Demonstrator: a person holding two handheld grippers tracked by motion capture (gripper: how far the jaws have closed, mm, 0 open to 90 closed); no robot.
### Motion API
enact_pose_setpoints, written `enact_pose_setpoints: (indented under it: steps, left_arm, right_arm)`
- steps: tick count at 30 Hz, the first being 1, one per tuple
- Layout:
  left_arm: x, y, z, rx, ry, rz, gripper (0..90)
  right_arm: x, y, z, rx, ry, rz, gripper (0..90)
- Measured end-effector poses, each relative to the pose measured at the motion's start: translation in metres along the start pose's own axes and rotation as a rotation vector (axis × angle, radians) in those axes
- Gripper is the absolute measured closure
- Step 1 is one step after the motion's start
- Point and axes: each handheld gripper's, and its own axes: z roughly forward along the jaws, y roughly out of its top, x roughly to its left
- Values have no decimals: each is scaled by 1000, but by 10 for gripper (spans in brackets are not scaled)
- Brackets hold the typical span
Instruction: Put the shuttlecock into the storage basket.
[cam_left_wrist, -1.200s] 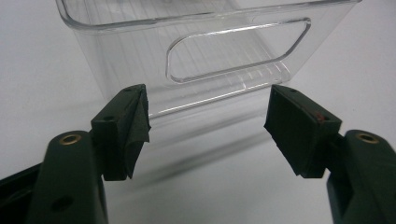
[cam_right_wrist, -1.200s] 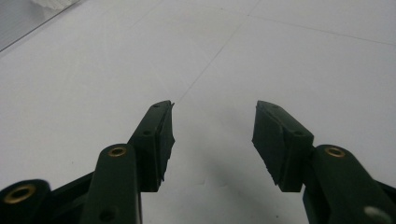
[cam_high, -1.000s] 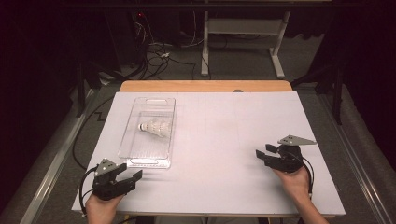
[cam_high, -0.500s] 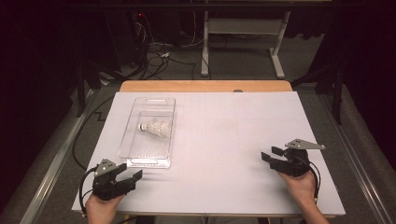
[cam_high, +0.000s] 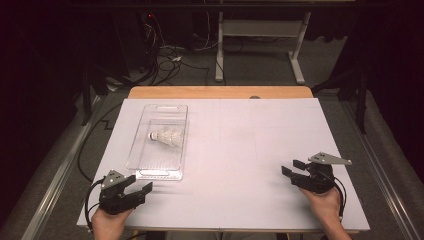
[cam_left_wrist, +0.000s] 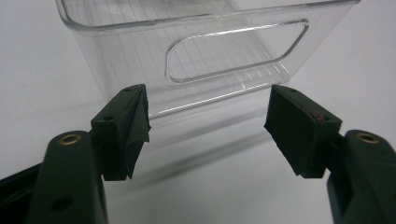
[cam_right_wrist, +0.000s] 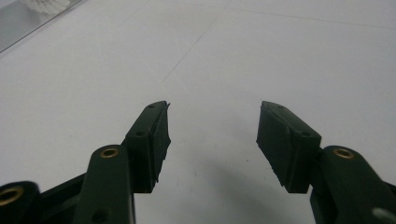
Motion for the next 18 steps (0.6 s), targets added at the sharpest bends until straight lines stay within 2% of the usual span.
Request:
enact_pose_setpoints:
  steps: [18]
  left_arm:
    - [-1, 0, -1, -4, -1, 0, 313]
  right_arm:
    - [-2, -10, -10, -21, 4, 33, 427]
